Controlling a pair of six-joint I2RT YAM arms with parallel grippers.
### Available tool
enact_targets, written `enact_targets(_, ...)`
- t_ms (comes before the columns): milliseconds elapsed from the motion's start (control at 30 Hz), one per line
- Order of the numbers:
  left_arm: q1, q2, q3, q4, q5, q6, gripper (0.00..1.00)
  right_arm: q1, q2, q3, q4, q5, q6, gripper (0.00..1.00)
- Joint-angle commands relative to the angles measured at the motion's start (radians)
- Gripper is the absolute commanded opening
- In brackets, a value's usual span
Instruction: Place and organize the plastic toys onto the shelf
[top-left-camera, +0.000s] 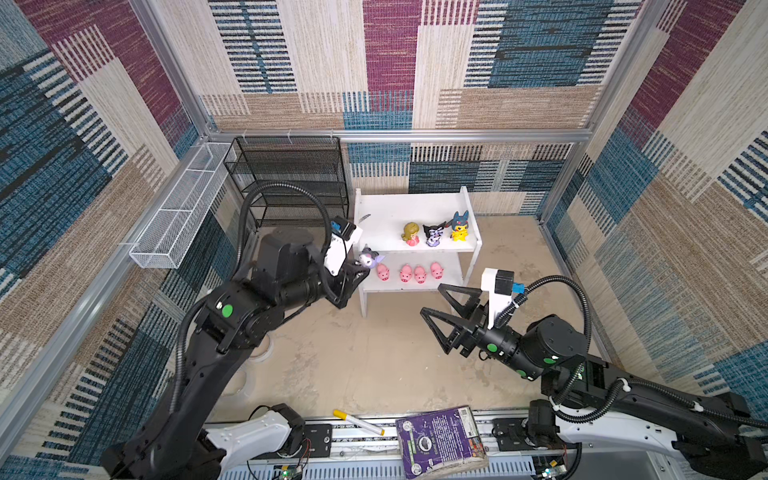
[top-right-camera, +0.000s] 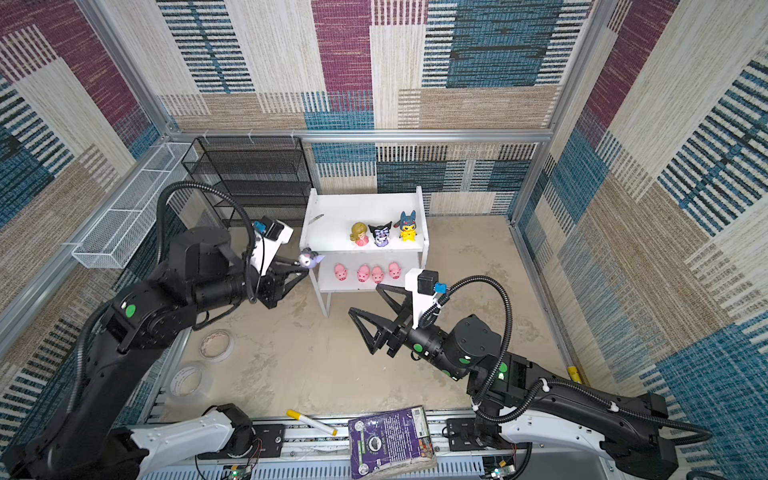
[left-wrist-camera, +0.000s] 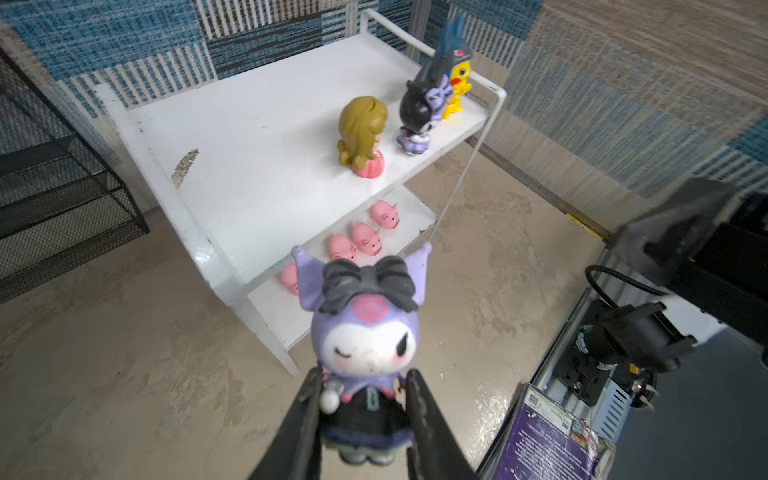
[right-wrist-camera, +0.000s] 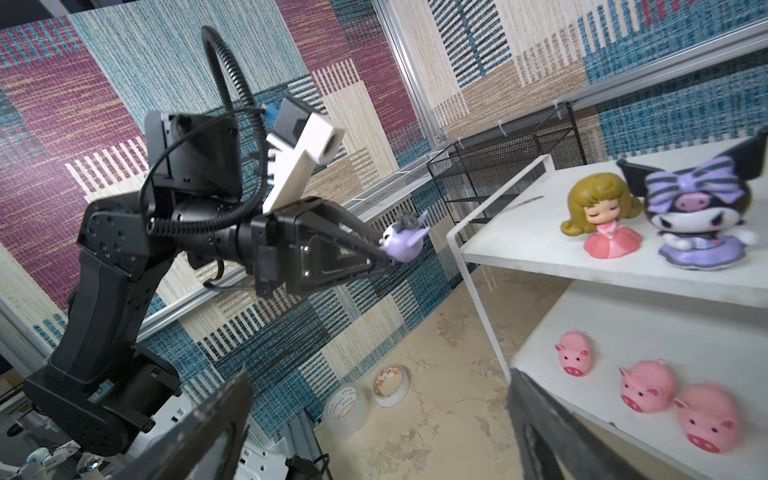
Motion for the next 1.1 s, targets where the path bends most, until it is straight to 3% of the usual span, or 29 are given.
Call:
enact_targets(0, -0.019, -0.092, -0.117, 0.177, 0.118, 0.018, 0.23, 0.002, 0.054, 0.037, 0.083, -0.055, 0.038, 0.96)
enact_targets(400, -0.089, -0.311, -0.439, 0.542, 0.246, -0.075, 0.24, 0.0, 0.179, 0.025, 0.268, -0.106, 0.139, 0.94)
enact_targets(500, -0.109, -0.331, -0.473, 0.563, 0.24, -0.06, 0.24, -0.004, 0.194, 0.019, 0.278, -0.068, 0.173, 0.89)
enact_targets(933, -0.15, -0.349, -0.531, 0.625, 0.145, -0.051, 0.24, -0.019, 0.288, 0.035, 0.354, -0.139, 0.211, 0.7)
enact_targets(1067, -0.159, -0.347, -0.541, 0.653, 0.133, -0.058, 0.24, -0.023, 0.305, 0.032, 0.361, -0.144, 0.212, 0.6)
